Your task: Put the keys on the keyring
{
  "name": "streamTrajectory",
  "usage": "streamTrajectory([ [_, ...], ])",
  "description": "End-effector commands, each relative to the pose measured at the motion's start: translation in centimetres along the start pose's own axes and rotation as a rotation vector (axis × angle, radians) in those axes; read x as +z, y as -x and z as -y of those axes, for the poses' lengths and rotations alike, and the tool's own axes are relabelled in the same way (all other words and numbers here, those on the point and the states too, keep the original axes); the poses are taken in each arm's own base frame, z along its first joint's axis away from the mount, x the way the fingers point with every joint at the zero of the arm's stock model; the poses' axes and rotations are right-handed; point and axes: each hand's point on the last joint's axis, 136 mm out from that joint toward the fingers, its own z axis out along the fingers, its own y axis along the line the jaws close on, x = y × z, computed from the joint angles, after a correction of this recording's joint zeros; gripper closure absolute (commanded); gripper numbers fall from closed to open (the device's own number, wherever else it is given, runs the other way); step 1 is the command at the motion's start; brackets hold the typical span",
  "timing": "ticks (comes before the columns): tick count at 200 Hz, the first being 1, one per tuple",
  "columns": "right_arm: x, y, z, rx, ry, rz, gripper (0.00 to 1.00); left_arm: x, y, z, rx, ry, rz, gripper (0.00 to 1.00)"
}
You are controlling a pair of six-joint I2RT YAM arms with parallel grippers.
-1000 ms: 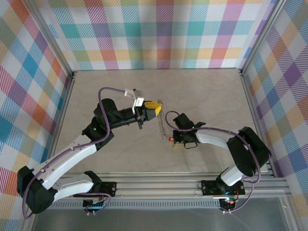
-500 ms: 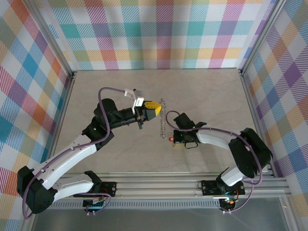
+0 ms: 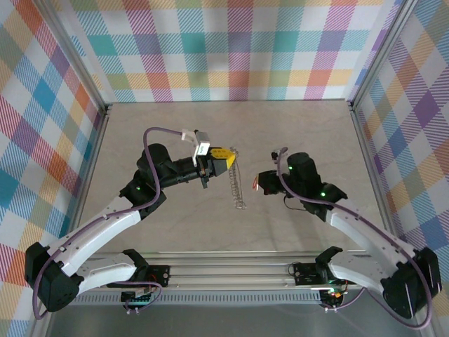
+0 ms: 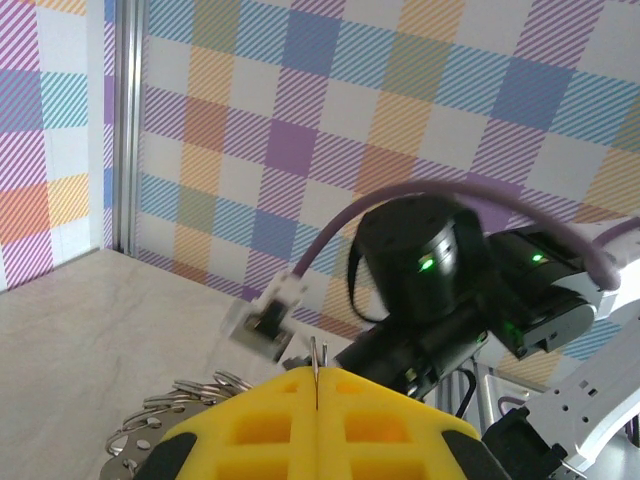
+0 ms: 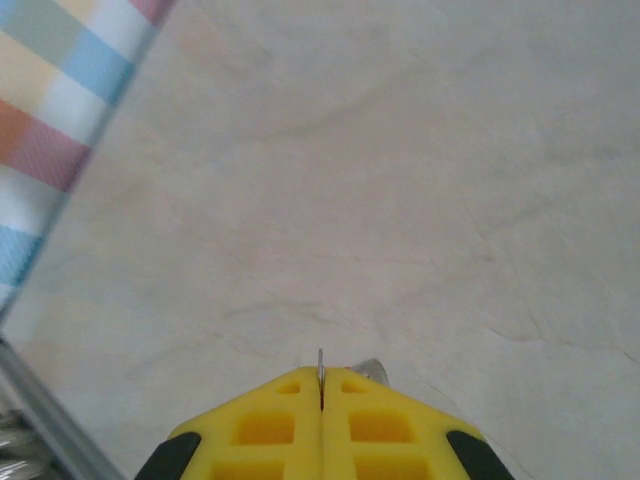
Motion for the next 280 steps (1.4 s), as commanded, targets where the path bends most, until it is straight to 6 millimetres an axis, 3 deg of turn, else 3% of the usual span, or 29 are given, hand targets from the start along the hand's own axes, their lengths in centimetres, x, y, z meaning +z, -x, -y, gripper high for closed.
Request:
streamTrajectory([
  [1, -2.2, 1.4, -3.7, -0.074, 0.203, 0.084, 1.00, -0.1, 1.5, 0.9, 0.048, -0.024, 0.052, 1.00],
  [52, -6.8, 3.3, -7.3, -0.146, 0.350, 0.189, 1.00, 0.2, 1.3, 0.9, 0.047, -0.034, 0.041, 1.00],
  [117, -9.6, 6.4, -10.8, -0.189, 0.455, 0.258, 1.00, 0.3, 1.1, 1.2, 0.046, -0.056, 0.027, 1.00],
  [186, -10.3, 8.7, -13.2, -0.200, 0.536, 0.279, 1.00, 0.6, 1.0, 1.1, 0.041, -0.060, 0.019, 1.00],
  [280, -9.3, 9.0, -14.0, -0.197, 0.554, 0.264, 1.00, 1.2, 0.8, 0.8, 0.034, -0.063, 0.009, 1.00],
])
